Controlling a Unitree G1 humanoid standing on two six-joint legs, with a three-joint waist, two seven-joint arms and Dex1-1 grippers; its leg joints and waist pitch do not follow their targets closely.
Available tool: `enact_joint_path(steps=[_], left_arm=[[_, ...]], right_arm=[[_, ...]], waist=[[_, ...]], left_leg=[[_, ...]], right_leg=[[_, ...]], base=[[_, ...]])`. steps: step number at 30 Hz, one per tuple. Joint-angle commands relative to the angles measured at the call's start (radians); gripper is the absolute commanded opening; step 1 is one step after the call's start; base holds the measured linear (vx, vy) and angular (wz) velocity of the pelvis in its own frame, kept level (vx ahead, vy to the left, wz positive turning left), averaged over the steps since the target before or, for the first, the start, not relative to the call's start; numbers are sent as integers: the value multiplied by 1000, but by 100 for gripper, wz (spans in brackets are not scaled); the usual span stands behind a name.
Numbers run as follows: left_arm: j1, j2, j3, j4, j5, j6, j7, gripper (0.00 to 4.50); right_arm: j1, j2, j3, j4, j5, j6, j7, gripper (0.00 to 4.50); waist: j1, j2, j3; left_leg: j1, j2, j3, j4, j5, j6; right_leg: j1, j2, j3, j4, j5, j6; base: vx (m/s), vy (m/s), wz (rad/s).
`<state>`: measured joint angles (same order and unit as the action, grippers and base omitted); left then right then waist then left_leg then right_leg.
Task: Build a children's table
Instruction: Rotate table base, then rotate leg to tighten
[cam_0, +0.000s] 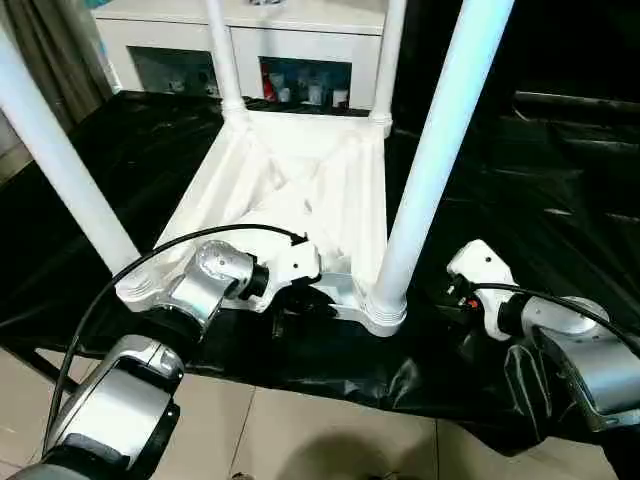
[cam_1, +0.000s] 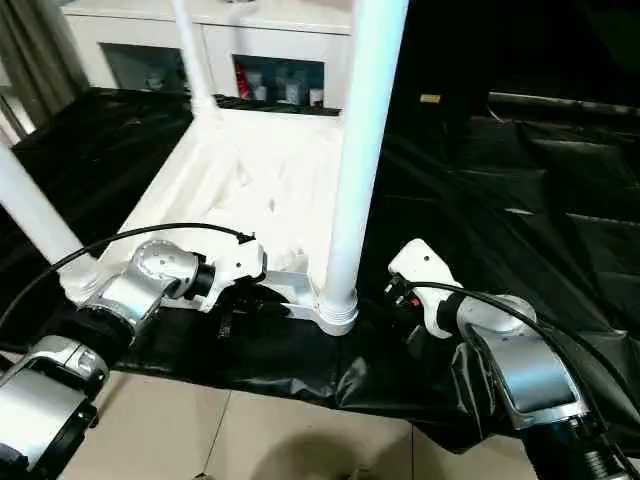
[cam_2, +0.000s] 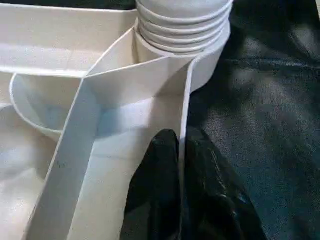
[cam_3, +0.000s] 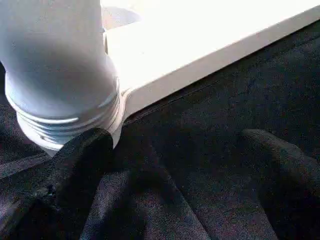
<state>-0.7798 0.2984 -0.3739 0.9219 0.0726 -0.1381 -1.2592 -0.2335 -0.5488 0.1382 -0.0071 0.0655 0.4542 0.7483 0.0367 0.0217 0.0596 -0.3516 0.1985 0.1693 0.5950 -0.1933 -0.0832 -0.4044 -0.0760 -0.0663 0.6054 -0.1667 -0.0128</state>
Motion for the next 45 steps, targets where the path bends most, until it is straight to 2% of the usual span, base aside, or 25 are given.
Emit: enact_joint_path(steps=[1, 3, 7, 12, 13, 14, 16, 21, 24, 25, 29, 31, 35, 37, 38, 41, 45], left_arm=[[-5, 17, -10, 23, 20, 4, 16, 5], [-7, 13, -1, 19, 16, 0, 14, 2], [-6, 14, 21, 1, 0, 9, 13, 2], [8, 42, 47, -22, -8, 13, 28, 2], [10, 43, 53, -24, -15, 14, 25, 2], [11, 43, 55, -25, -18, 15, 24, 2], [16, 44, 63, -37, -28, 15, 16, 2], [23, 45, 59, -58, -31, 13, 1, 2], [37, 39, 52, -81, -30, 19, -11, 2], [41, 36, 51, -86, -29, 20, -11, 2], [51, 36, 47, -102, -24, 20, -9, 2], [54, 38, 45, -106, -23, 20, -9, 2], [54, 36, 45, -109, -19, 22, -6, 2], [54, 35, 44, -109, -18, 24, -6, 2], [54, 35, 43, -109, -17, 24, -7, 0], [57, 35, 41, -108, -14, 22, -6, 0], [61, 36, 41, -110, -13, 24, -5, 0]], right_arm=[[-4, 5, 30, -16, -9, 0, 6, 450], [1, 11, 22, -21, -2, 1, 1, 450], [26, 26, -10, -41, 42, 11, 5, 450], [89, 26, -89, -62, 131, -21, 45, 450], [103, 17, -91, -73, 149, -23, 72, 450], [107, 14, -91, -77, 155, -23, 81, 450], [121, 8, -84, -106, 183, -14, 121, 450], [91, 49, -73, -80, 167, -37, 84, 450], [55, 101, -33, -23, 142, -90, 49, 450], [47, 108, -18, -9, 127, -100, 45, 450], [19, 132, 21, 41, 80, -118, 19, 450], [7, 147, 31, 64, 71, -133, 15, 450], [-14, 171, 34, 99, 76, -154, 0, 450], [-18, 177, 33, 104, 83, -161, 3, 450], [-19, 178, 34, 105, 84, -165, 6, 432], [-19, 183, 32, 108, 92, -170, 20, 432], [-19, 182, 34, 118, 86, -186, 26, 387]], waist=[[11, -7, -67], [9, -3, -66], [8, -4, -66], [8, -4, -67], [9, -4, -66], [7, -11, -66], [8, -7, -65], [8, -4, -65], [8, -2, -66], [8, -6, -67], [12, -1, -72], [11, -2, -72], [11, 0, -71], [11, -5, -70], [12, -2, -71], [12, -1, -71], [12, -3, -71]], left_leg=[[-7, 16, -4, -67, -211, 51], [-6, 17, -5, -67, -222, 49], [-4, 17, -4, -67, -235, 48], [-7, 18, -5, -67, -230, 57], [-8, 17, -4, -66, -228, 63], [-9, 18, -4, -66, -226, 64], [-10, 17, -5, -67, -222, 66], [-6, 19, -5, -68, -227, 57], [-4, 20, -5, -69, -230, 42], [-6, 20, -5, -69, -224, 44], [-7, 22, -4, -68, -180, 48], [-10, 22, -4, -68, -172, 51], [-6, 23, -3, -68, -178, 51], [-7, 22, -3, -69, -181, 52], [-7, 23, -3, -68, -176, 52], [-7, 22, -3, -68, -172, 54], [-8, 22, -3, -68, -176, 53]], right_leg=[[63, -57, 40, -89, -313, -190], [61, -57, 39, -91, -330, -192], [61, -57, 40, -93, -341, -192], [63, -57, 40, -91, -310, -202], [64, -56, 39, -92, -313, -203], [64, -57, 39, -92, -318, -200], [64, -57, 38, -92, -334, -193], [57, -58, 39, -94, -360, -186], [54, -59, 40, -91, -345, -197], [56, -60, 40, -89, -328, -203], [61, -60, 42, -76, -224, -228], [63, -61, 41, -74, -206, -234], [62, -62, 42, -74, -203, -243], [63, -61, 42, -75, -207, -239], [63, -62, 43, -74, -205, -238], [64, -61, 43, -73, -199, -238], [64, -62, 43, -75, -209, -236]], base=[[0, 0, 0], [0, 0, 0], [0, 0, 0], [0, 0, 0], [0, 0, 0], [0, 0, 0], [0, 0, 0], [0, 0, 0], [0, 0, 0], [0, 0, 0], [0, 0, 0], [0, 0, 0], [0, 0, 0], [0, 0, 0], [0, 0, 0], [0, 0, 0], [0, 0, 0]])
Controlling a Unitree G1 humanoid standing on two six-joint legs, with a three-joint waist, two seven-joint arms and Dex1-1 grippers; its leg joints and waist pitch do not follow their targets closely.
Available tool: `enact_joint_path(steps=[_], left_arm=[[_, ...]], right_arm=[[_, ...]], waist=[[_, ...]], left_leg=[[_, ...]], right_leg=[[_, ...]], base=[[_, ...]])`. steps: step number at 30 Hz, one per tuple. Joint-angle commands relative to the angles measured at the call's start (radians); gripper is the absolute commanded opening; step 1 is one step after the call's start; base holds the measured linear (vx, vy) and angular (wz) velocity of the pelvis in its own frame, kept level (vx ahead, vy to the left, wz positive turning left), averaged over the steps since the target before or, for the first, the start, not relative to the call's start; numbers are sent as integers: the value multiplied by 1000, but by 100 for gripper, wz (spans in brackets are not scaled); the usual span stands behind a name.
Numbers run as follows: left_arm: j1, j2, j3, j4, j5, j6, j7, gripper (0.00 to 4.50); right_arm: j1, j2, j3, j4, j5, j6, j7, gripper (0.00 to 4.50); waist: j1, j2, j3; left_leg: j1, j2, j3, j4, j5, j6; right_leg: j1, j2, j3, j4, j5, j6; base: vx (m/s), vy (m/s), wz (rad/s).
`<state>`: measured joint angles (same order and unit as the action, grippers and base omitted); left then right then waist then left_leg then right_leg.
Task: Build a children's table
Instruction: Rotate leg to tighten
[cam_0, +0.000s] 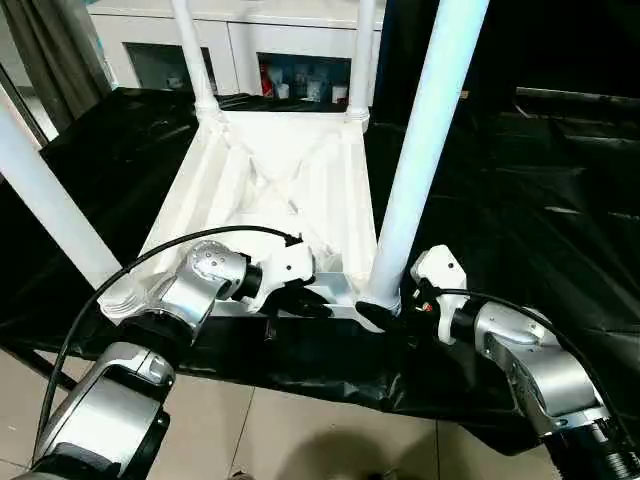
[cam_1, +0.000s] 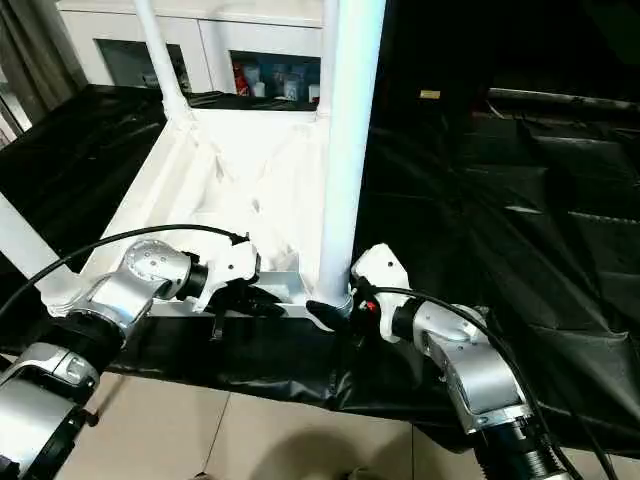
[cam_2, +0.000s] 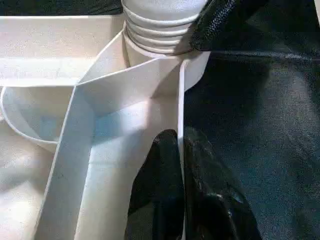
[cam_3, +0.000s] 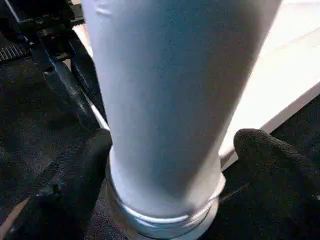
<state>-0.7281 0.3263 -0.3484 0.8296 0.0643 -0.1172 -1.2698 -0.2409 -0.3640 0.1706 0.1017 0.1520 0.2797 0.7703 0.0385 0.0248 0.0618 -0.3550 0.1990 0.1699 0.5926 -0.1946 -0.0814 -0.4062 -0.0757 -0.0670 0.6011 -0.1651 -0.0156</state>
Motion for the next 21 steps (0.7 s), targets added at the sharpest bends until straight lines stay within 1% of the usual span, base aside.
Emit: enact_joint_path(steps=[1, 2, 3, 5, 7, 9, 12, 14, 15, 16, 17, 18, 19, 20, 21], left_arm=[[10, 8, 15, -18, -5, 2, 7, 0], [10, 8, 15, -18, -5, 2, 7, 0], [13, 8, 16, -20, -6, 4, 6, 0], [15, 9, 18, -19, -7, 2, 9, 0], [17, 12, 19, -15, -6, -1, 9, 0], [18, 12, 21, -13, -6, 0, 12, 0], [19, 8, 29, -8, -13, 6, 22, 0], [21, -5, 46, 3, -12, 26, 81, 0], [20, -11, 50, 7, -12, 27, 99, 0], [13, -31, 61, 22, -11, 41, 150, 0], [4, -53, 68, 35, -7, 53, 200, 0], [-1, -67, 71, 41, -5, 60, 227, 0], [-15, -112, 76, 57, -3, 95, 287, 0], [-26, -147, 74, 72, 7, 113, 339, 0], [-32, -164, 73, 81, 14, 120, 366, 0]], right_arm=[[-10, -4, 4, 11, -3, -16, 4, 375], [-9, -4, 4, 11, -3, -17, 4, 361], [-6, -4, 5, 13, -5, -21, 3, 361], [-5, -2, 5, 16, -5, -26, 1, 343], [-3, 3, 7, 18, -7, -29, -1, 323], [0, 10, 5, 23, -7, -30, -7, 316], [4, 20, 5, 33, -14, -36, -25, 285], [14, 59, 1, 72, -39, -49, -99, 283], [15, 69, -3, 83, -42, -50, -118, 278], [12, 104, -19, 114, -47, -53, -179, 275], [7, 138, -36, 139, -46, -52, -232, 273], [4, 158, -46, 155, -47, -52, -265, 273], [-13, 218, -78, 206, -55, -50, -380, 272], [-28, 261, -102, 243, -59, -45, -467, 272], [-36, 283, -114, 260, -61, -43, -508, 272]], waist=[[10, -5, -73], [11, -5, -73], [11, -5, -73], [10, -5, -73], [10, -5, -73], [9, -5, -73], [7, -5, -72], [3, -7, -69], [2, -7, -69], [1, -7, -67], [-1, -6, -66], [-1, -6, -66], [-3, -9, -65], [-4, -5, -64], [-6, -5, -64]], left_leg=[[-4, 21, -3, -65, -172, 53], [-4, 22, -3, -65, -169, 54], [-4, 21, -3, -65, -169, 54], [-4, 22, -3, -65, -170, 54], [-4, 21, -3, -65, -174, 53], [-5, 20, -3, -65, -176, 52], [-4, 20, -3, -66, -183, 50], [-5, 19, -3, -68, -198, 41], [-5, 18, -4, -68, -203, 38], [-4, 17, -3, -69, -211, 35], [0, 17, -3, -69, -229, 30], [0, 17, -3, -69, -229, 30], [0, 14, -5, -71, -235, 19], [1, 12, -5, -71, -237, 13], [4, 12, -5, -72, -245, 10]], right_leg=[[66, -61, 44, -70, -206, -234], [66, -61, 44, -69, -201, -235], [66, -61, 44, -69, -201, -235], [66, -62, 44, -69, -204, -236], [66, -61, 43, -71, -217, -231], [66, -61, 43, -71, -222, -229], [65, -61, 43, -73, -235, -227], [62, -61, 42, -76, -273, -216], [64, -61, 41, -78, -290, -211], [62, -61, 41, -82, -320, -200], [55, -63, 41, -88, -364, -190], [55, -63, 41, -88, -364, -190], [56, -60, 39, -91, -405, -171], [53, -61, 38, -94, -432, -162], [50, -60, 38, -97, -448, -155]], base=[[0, 0, 0], [0, 0, 0], [0, 0, 0], [0, 0, 0], [0, 0, 0], [0, 0, 0], [0, 0, 0], [0, 0, 0], [0, 0, 0], [0, 0, 0], [0, 0, 0], [0, 0, 0], [0, 0, 0], [0, 0, 0], [0, 0, 0]])
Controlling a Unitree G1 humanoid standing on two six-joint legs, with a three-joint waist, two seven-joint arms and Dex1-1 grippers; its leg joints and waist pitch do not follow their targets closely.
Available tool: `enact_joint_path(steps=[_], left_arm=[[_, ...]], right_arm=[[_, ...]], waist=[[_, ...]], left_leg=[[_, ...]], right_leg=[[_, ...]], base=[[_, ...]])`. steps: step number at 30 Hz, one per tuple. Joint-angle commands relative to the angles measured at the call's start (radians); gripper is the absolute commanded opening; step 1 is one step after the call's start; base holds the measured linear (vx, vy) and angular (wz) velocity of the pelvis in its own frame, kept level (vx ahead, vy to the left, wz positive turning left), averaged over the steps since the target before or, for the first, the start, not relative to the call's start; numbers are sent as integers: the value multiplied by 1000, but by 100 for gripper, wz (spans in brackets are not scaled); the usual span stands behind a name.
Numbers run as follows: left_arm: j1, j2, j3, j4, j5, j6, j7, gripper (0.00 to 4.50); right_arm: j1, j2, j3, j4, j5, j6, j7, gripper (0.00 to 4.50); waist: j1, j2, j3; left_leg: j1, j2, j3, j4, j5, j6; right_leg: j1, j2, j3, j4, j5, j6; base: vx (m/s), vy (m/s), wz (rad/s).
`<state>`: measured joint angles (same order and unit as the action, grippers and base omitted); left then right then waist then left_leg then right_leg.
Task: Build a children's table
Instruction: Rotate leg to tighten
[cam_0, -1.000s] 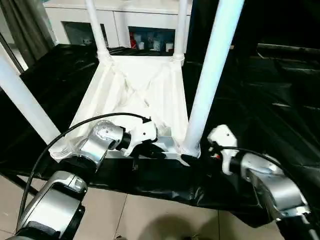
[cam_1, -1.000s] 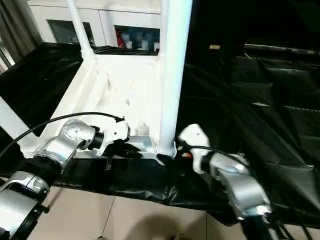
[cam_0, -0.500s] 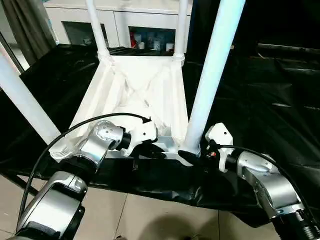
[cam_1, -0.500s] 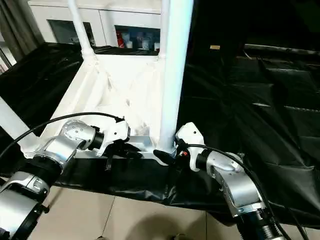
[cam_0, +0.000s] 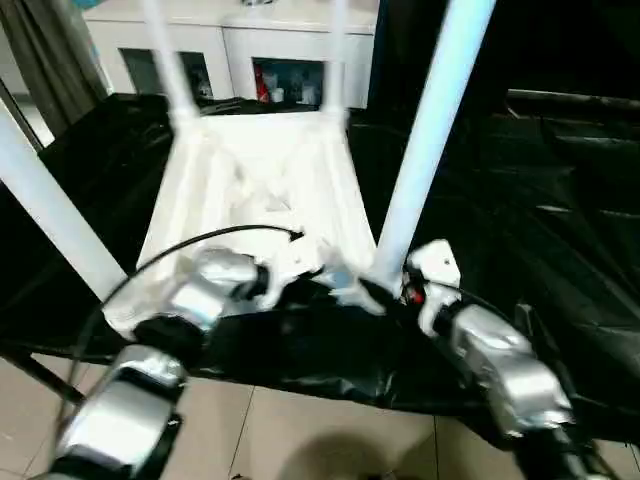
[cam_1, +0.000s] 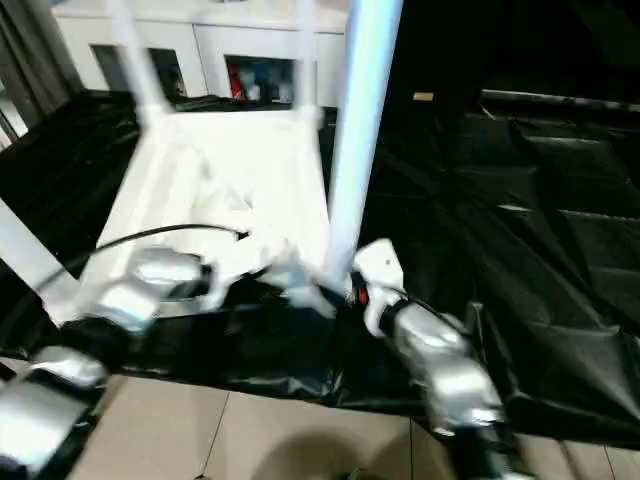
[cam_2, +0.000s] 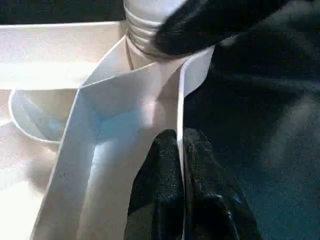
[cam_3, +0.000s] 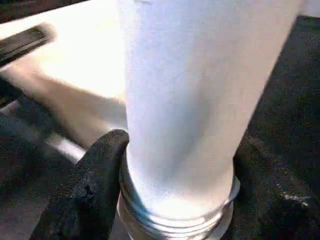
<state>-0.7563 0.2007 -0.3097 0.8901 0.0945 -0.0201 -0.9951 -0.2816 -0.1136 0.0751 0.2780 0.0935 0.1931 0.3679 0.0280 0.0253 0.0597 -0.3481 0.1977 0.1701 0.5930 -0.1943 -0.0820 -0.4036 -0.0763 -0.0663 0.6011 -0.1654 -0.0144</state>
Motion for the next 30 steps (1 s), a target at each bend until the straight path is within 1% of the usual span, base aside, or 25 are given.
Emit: enact_joint_path(steps=[1, 2, 4, 5, 7, 8, 10, 12, 13, 14, 15, 16, 17, 18, 19, 20, 21, 22, 23, 24, 25, 26, 27, 28, 30], left_arm=[[-7, -47, 33, 25, -12, 25, 107, 0], [-15, -73, 33, 38, -7, 36, 141, 0], [-26, -120, 37, 57, -9, 56, 191, 0], [-34, -147, 38, 69, -10, 66, 214, 0], [-40, -161, 34, 79, -4, 67, 229, 0], [-42, -164, 32, 84, -1, 69, 229, 0], [-48, -166, 32, 93, 4, 69, 228, 0], [-49, -166, 33, 96, 4, 69, 226, 0], [-52, -167, 35, 100, 6, 69, 228, 0], [-52, -162, 35, 103, 6, 62, 212, 0], [-52, -148, 35, 104, 7, 50, 190, 0], [-51, -142, 35, 103, 7, 43, 180, 0], [-47, -130, 34, 99, 1, 28, 145, 0], [-46, -127, 34, 98, -1, 23, 134, 0], [-37, -109, 32, 88, -8, -5, 88, 0], [-25, -92, 33, 75, -20, -24, 40, 0], [-25, -92, 33, 75, -20, -24, 40, 0], [-1, -58, 26, 49, -34, -61, -37, 0], [1, -55, 25, 47, -34, -66, -44, 0], [15, -36, 23, 30, -43, -72, -91, 0], [28, -17, 24, 10, -58, -69, -144, 0], [31, -13, 24, 5, -62, -68, -157, 0], [39, -1, 27, -7, -73, -65, -193, 0], [45, 11, 32, -15, -83, -63, -221, 0], [48, 23, 40, -20, -93, -63, -245, 0]], right_arm=[[1, 44, -24, 93, -3, 45, -126, 272], [-13, 66, -29, 118, -5, 44, -159, 272], [-40, 99, -28, 153, -12, 41, -202, 272], [-67, 118, -11, 179, -34, 28, -220, 272], [-89, 130, 6, 195, -58, 10, -229, 272], [-98, 135, 6, 203, -63, 2, -232, 272], [-109, 133, 13, 206, -71, -22, -214, 272], [-111, 132, 15, 206, -76, -28, -214, 272], [-111, 130, 17, 202, -76, -37, -206, 272], [-103, 121, 18, 175, -65, -42, -178, 327], [-92, 96, 30, 132, -53, -54, -123, 327], [-87, 85, 36, 117, -55, -58, -111, 341], [-79, 60, 50, 93, -64, -58, -85, 343], [-78, 52, 55, 88, -70, -59, -79, 350], [-67, 26, 57, 61, -63, -48, -44, 369], [-54, 2, 60, 28, -47, -34, 1, 369], [-54, 2, 60, 28, -47, -34, 1, 382], [-29, -51, 80, -37, -25, -5, 92, 392], [-27, -56, 83, -43, -24, -4, 100, 392], [-6, -97, 103, -90, -7, 17, 170, 392], [22, -151, 128, -147, 13, 34, 254, 392], [29, -165, 134, -161, 17, 37, 275, 392], [48, -202, 151, -199, 30, 46, 332, 392], [65, -232, 159, -226, 33, 57, 367, 392], [80, -256, 160, -241, 33, 65, 388, 392]], waist=[[5, -3, -61], [4, -6, -61], [5, -5, -63], [6, 1, -65], [3, -2, -67], [3, 1, -68], [2, 3, -71], [2, 0, -71], [2, 1, -71], [3, 1, -71], [4, 1, -72], [6, 1, -72], [8, -3, -73], [9, -1, -73], [10, -3, -75], [12, -3, -75], [13, -3, -76], [15, -2, -74], [15, -3, -75], [16, -1, -75], [17, 0, -74], [20, 0, -70], [23, 3, -71], [25, 4, -70], [27, 4, -70]], left_leg=[[1, 12, -7, -71, -260, 8], [0, 12, -6, -72, -262, 14], [3, 10, -6, -71, -264, 22], [-4, 11, -9, -73, -246, 29], [-7, 8, -7, -73, -241, 36], [-6, 8, -7, -72, -242, 39], [-7, 8, -7, -72, -238, 50], [-8, 9, -6, -72, -233, 55], [-8, 7, -5, -72, -234, 57], [-7, 7, -5, -72, -234, 58], [-8, 8, -6, -72, -235, 64], [-8, 9, -6, -73, -232, 68], [-9, 9, -5, -71, -222, 75], [-10, 10, -5, -72, -213, 76], [-13, 9, -5, -71, -198, 80], [-14, 9, -5, -71, -187, 87], [-14, 10, -5, -70, -182, 92], [-13, 11, -5, -71, -185, 96], [-14, 13, -4, -71, -182, 100], [-12, 15, -4, -71, -185, 101], [-10, 16, -4, -72, -187, 99], [-13, 19, -5, -75, -197, 102], [-8, 21, -5, -75, -210, 100], [-9, 23, -5, -76, -218, 95], [-9, 23, -4, -77, -224, 81]], right_leg=[[46, -59, 35, -102, -475, -145], [46, -59, 36, -105, -480, -137], [44, -57, 36, -107, -473, -136], [51, -59, 36, -102, -446, -139], [52, -56, 35, -103, -427, -139], [51, -57, 35, -102, -425, -139], [52, -58, 36, -102, -410, -142], [53, -56, 37, -101, -388, -148], [53, -56, 36, -101, -392, -148], [53, -57, 36, -102, -396, -148], [55, -56, 36, -102, -399, -144], [55, -56, 36, -103, -394, -143], [56, -56, 37, -101, -380, -145], [57, -57, 38, -99, -369, -148], [59, -57, 38, -97, -346, -154], [61, -57, 38, -95, -327, -157], [61, -58, 39, -94, -316, -160], [61, -57, 38, -95, -315, -166], [62, -58, 39, -92, -309, -169], [59, -58, 39, -92, -309, -172], [60, -57, 39, -91, -307, -176], [63, -57, 41, -93, -313, -173], [60, -58, 42, -93, -326, -173], [58, -61, 42, -93, -338, -173], [55, -61, 43, -93, -344, -175]], base=[[0, 0, 0], [0, 0, 0], [0, 0, 0], [0, 0, 0], [0, 0, 0], [0, 0, 0], [0, 0, 0], [0, 0, 0], [0, 0, 0], [0, 0, 0], [0, 0, 0], [0, 0, 0], [0, 0, 0], [0, 0, 0], [0, 0, 0], [0, 0, 0], [0, 0, 0], [0, 0, 0], [0, 0, 0], [0, 0, 0], [0, 0, 0], [0, 0, 0], [0, 0, 0], [0, 0, 0], [0, 0, 0]])
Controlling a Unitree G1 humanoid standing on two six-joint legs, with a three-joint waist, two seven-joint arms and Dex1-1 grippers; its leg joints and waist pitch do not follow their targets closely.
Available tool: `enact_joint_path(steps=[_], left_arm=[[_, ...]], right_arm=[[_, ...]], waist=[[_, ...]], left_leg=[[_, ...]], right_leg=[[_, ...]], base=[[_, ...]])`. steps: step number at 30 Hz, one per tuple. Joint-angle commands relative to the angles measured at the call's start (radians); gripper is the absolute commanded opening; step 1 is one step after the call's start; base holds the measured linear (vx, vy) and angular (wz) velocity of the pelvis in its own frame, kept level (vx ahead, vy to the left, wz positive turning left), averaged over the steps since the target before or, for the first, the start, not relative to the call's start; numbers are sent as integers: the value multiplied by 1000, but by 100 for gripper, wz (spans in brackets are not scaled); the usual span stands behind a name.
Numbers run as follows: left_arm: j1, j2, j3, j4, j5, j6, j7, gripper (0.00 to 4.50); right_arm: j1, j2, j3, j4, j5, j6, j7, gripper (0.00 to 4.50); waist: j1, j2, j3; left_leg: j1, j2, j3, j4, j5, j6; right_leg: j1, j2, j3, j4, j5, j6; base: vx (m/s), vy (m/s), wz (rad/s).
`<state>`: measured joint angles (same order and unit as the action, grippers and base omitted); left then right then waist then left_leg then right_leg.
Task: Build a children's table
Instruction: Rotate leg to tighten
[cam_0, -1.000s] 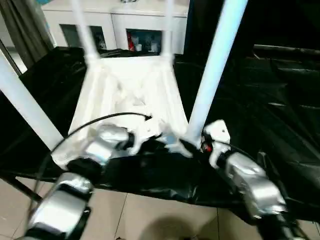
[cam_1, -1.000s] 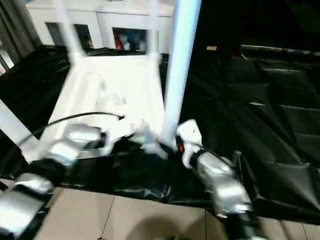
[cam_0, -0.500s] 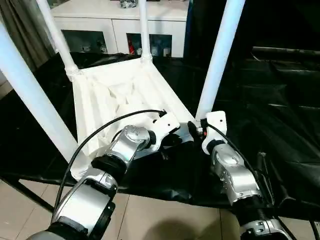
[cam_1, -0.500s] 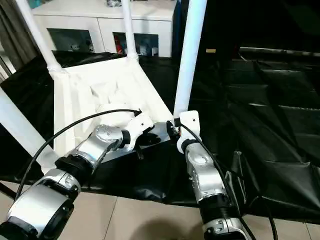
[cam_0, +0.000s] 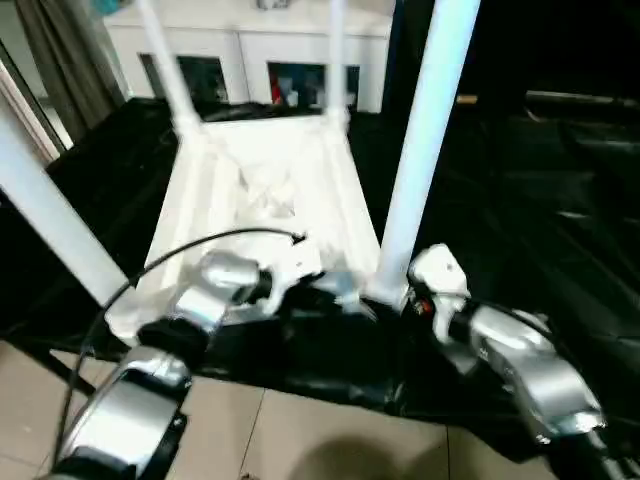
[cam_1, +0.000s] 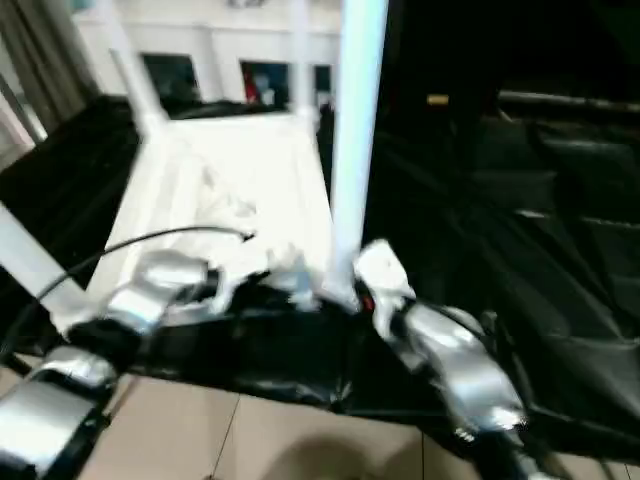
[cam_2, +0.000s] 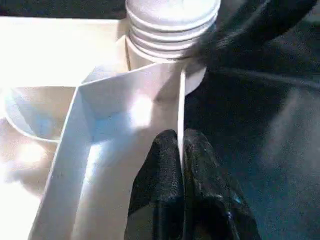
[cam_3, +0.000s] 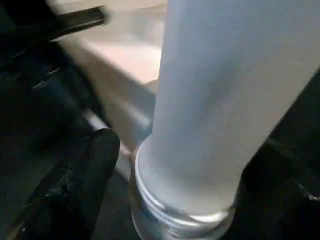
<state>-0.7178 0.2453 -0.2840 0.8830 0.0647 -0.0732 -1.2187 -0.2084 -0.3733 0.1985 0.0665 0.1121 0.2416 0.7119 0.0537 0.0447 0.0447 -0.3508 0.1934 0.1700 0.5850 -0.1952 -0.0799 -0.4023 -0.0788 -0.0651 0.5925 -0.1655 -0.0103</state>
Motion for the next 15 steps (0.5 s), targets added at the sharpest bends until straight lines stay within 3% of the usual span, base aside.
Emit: enact_joint_path(steps=[1, 7, 15], left_arm=[[10, -15, 21, -15, -71, -16, -40, 0], [12, 3, 38, -26, -91, -4, -89, 0], [19, 16, 47, -58, -94, 14, -116, 0]], right_arm=[[14, -5, 35, -35, 19, 20, 56, 392], [22, -22, 27, -47, 48, 52, 91, 392], [11, -9, 11, -27, 73, 78, 105, 339]], waist=[[1, -16, -55], [5, -19, -55], [8, -20, -57]], left_leg=[[-5, 26, -4, -70, -228, 75], [-7, 26, -4, -70, -213, 68], [-7, 26, -4, -69, -198, 65]], right_leg=[[53, -58, 41, -85, -350, -178], [54, -59, 42, -84, -346, -175], [54, -61, 42, -81, -328, -181]], base=[[0, 0, 0], [0, 0, 0], [0, 0, 0]])
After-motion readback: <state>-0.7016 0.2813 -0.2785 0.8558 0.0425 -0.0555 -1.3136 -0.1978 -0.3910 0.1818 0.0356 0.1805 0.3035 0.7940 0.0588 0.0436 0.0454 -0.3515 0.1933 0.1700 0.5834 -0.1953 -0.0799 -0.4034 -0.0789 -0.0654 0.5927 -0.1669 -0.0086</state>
